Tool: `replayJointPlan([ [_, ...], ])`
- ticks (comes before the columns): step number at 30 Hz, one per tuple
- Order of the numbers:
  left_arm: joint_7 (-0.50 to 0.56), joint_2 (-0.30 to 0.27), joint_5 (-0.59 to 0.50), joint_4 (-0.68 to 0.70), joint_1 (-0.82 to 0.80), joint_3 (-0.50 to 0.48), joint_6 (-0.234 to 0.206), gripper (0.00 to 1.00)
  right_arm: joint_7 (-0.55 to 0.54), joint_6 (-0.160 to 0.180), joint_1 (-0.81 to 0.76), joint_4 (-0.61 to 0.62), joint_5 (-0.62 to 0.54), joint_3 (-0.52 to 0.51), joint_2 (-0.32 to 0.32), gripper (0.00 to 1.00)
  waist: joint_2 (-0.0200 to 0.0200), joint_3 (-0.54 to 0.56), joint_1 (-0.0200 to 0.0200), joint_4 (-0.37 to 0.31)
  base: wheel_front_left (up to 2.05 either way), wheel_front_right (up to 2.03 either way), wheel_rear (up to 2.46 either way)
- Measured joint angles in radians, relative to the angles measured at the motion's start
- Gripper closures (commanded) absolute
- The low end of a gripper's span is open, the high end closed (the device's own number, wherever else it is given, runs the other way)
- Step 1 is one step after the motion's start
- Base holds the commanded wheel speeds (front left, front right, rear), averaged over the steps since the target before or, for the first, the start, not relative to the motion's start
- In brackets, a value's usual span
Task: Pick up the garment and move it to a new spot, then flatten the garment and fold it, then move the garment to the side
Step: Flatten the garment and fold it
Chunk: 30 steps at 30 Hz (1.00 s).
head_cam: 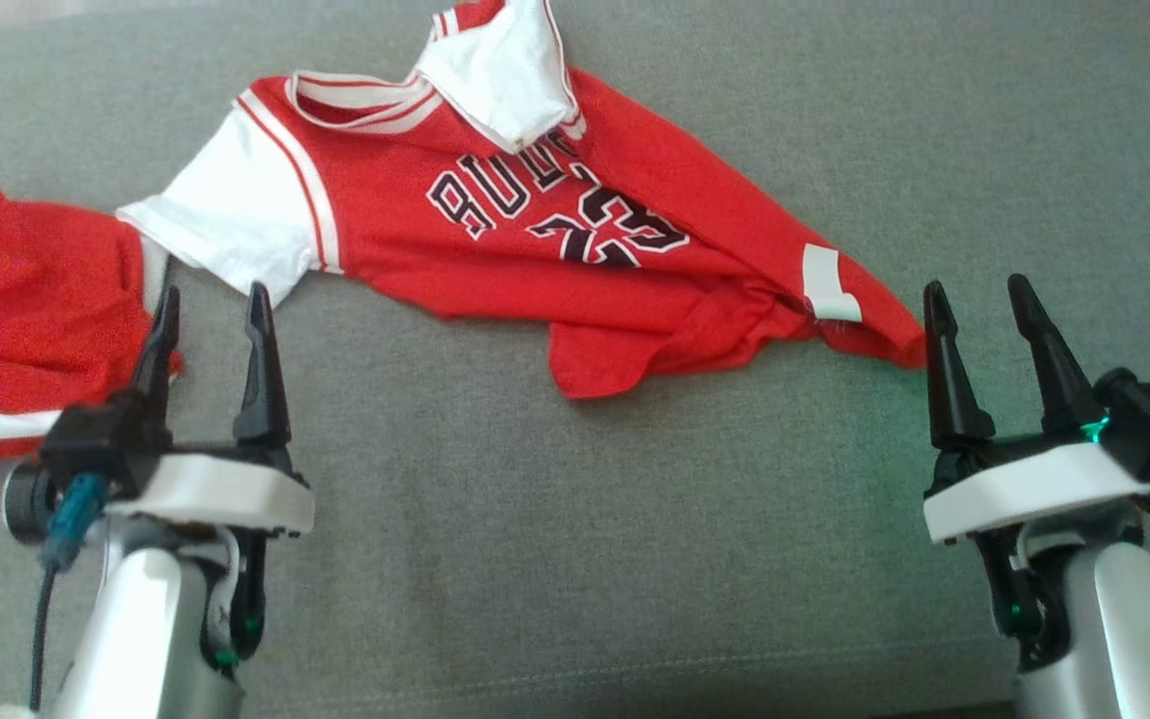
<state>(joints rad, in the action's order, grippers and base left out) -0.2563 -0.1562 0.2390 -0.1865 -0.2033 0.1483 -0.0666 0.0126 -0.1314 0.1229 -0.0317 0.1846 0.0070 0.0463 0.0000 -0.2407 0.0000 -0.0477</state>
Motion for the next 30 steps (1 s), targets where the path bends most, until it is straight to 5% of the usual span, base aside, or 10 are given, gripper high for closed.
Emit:
replayJointPlan([
  [30, 0.001, 0.002, -0.008, 0.047, 0.084, 0.039, -0.009, 0.00, -0.031, 0.000, -0.036, 0.014, 0.000, 0.016, 0.000, 0.00, 0.0000, 0.035, 0.0000, 0.039, 0.00, 0.00, 0.00],
])
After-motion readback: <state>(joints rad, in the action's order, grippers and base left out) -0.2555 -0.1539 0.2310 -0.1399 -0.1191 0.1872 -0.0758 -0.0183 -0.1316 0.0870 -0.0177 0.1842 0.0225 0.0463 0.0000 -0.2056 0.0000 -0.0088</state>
